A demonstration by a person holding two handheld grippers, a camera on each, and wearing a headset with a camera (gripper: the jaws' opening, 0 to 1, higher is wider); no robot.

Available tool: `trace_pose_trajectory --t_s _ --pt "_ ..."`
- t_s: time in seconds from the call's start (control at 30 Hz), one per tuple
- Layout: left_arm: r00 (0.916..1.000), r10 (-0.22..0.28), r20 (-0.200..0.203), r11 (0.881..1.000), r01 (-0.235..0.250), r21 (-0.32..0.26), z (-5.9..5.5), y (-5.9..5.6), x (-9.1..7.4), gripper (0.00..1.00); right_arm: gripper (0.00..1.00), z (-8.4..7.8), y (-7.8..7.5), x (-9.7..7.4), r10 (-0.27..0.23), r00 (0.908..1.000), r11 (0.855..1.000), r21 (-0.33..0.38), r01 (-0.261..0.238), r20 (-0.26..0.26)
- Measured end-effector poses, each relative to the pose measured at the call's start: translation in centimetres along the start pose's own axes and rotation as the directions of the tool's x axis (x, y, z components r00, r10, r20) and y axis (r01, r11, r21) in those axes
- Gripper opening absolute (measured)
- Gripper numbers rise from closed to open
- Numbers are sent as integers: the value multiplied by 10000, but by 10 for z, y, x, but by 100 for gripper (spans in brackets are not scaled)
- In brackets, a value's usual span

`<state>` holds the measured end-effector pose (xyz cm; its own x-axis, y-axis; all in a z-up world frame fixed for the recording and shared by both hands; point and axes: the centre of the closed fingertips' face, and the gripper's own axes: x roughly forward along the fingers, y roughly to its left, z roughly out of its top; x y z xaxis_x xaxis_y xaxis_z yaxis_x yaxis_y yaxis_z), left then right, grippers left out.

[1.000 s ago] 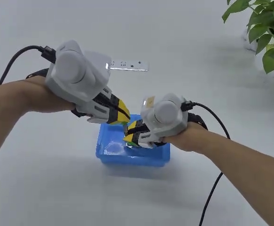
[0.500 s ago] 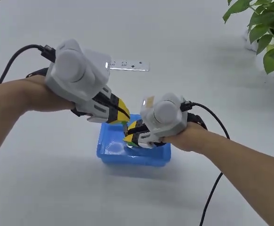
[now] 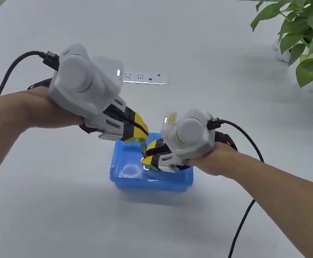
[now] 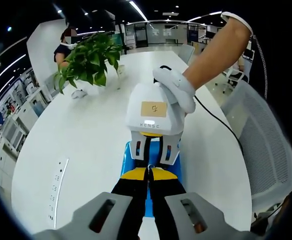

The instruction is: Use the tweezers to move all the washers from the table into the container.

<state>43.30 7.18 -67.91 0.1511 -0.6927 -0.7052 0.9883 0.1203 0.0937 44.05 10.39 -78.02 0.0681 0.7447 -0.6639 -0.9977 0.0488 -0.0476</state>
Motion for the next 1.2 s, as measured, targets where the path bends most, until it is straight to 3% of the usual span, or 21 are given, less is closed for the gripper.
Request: trace_pose_trajectory --t_s 0.3,0.57,0.87,1.2 --pt "9997 107 208 9999 -108 71 13 -8 -9 4 13 21 6 -15 -104 9979 9998 -148 114 638" --pt "9994 206 290 9997 -211 158 21 -16 -22 4 9 29 17 -28 -171 9970 9991 -373 200 761" --pt "9994 260 237 9990 -268 350 27 -29 -31 5 7 32 28 -42 -230 9977 9978 -607 268 638" --pt "9996 276 -4 9972 -275 699 27 -46 -35 5 7 29 42 -58 -441 9990 9942 -981 448 90"
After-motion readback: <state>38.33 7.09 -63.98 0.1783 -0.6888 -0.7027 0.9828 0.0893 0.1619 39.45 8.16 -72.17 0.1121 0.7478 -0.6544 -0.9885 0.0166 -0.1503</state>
